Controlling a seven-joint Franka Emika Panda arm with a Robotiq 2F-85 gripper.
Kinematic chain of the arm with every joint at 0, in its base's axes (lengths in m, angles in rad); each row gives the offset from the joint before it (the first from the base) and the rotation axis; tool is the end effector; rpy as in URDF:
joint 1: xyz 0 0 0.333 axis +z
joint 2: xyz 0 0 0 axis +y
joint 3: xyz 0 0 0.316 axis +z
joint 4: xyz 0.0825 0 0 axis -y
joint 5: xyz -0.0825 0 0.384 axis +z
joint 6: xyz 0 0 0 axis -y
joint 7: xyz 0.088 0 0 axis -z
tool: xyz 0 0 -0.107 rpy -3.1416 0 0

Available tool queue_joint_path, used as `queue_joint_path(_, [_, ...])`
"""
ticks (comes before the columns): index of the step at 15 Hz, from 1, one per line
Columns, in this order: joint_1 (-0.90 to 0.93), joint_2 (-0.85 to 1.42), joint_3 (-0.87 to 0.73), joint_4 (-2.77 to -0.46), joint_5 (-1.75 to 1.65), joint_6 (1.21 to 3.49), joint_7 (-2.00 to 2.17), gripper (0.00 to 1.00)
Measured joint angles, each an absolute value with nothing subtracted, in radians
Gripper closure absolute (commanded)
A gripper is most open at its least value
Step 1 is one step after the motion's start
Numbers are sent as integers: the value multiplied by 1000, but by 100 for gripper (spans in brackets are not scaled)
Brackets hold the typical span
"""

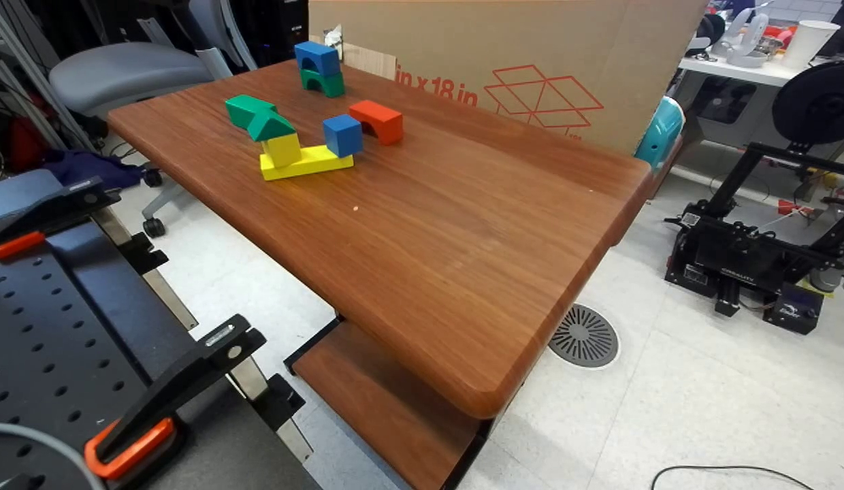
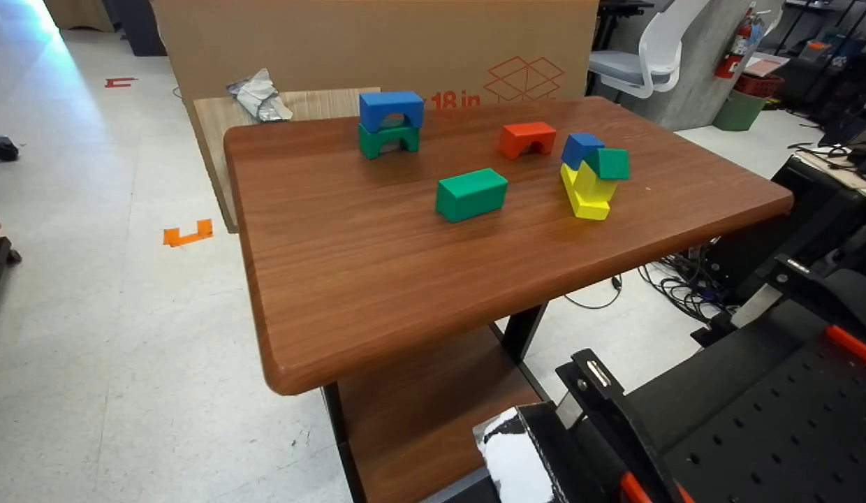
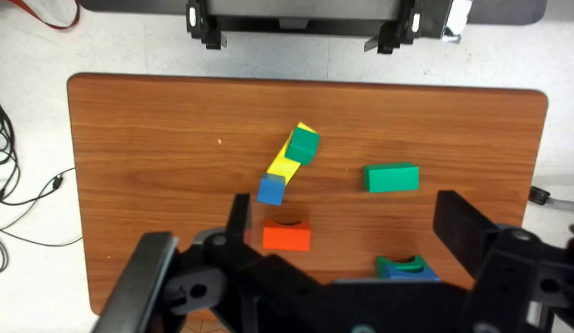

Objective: Pick up the orange object and put it on the green object

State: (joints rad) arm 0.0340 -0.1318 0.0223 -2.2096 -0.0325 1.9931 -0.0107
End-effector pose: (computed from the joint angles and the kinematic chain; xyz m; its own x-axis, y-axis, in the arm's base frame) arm 0.4940 0.0260 0.4287 0.9932 0.0796 -0.0852 0.0824 -0.9961 0.0304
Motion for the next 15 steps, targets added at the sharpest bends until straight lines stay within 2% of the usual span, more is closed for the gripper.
queue_joint_path(8, [27, 162, 15, -2111, 9, 2276, 0, 0])
queue_joint_path(15, [20, 337, 7, -2036, 11, 2364, 32, 0])
